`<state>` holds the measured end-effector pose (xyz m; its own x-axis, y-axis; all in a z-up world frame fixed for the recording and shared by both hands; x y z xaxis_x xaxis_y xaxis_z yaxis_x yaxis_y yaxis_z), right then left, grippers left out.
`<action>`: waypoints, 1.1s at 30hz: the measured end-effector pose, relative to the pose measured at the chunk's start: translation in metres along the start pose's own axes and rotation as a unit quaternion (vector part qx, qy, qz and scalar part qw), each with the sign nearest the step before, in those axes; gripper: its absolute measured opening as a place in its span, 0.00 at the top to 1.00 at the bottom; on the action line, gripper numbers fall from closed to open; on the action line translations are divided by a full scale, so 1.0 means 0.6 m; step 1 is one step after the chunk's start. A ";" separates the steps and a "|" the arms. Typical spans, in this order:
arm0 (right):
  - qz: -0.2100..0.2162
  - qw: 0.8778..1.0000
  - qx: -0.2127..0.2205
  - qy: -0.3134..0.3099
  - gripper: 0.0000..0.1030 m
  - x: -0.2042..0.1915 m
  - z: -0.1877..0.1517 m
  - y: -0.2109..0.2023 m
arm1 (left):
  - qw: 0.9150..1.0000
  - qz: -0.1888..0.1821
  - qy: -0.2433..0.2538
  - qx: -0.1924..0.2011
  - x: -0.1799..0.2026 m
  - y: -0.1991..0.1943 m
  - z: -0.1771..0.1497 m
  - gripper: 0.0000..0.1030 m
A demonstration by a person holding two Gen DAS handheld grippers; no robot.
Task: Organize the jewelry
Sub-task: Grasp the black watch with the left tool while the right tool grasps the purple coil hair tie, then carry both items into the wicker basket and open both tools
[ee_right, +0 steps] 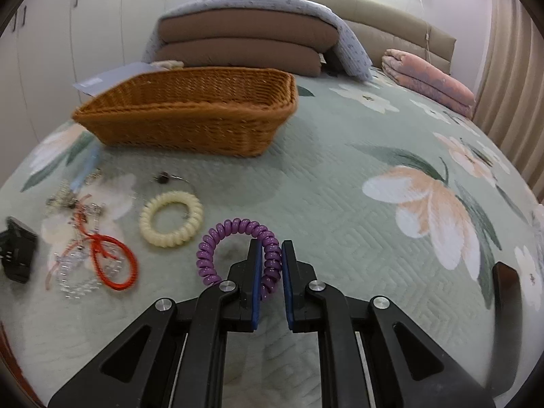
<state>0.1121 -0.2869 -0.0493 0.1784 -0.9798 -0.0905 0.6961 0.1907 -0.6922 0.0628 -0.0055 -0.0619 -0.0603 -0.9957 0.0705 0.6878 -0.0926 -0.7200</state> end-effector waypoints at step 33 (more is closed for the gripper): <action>0.026 0.999 -0.019 0.017 0.87 0.013 0.251 0.204 | 1.000 0.006 0.025 0.003 0.132 0.226 0.328 0.92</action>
<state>0.3031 -0.2620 -0.0270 0.1882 -0.9705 -0.1509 0.6597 0.2387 -0.7127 0.2935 -0.0963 -0.0181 -0.0879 -0.9957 0.0282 0.6936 -0.0815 -0.7157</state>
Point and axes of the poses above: each gripper's, at about its wrist camera, not at the fingertips, and y roughly the way its jaws point, x to its right, z to its top, the point moved 5 cm from there along y, roughly the way its jaws point, and after that the axes turned 14 degrees about z, right-handed, at the moved point
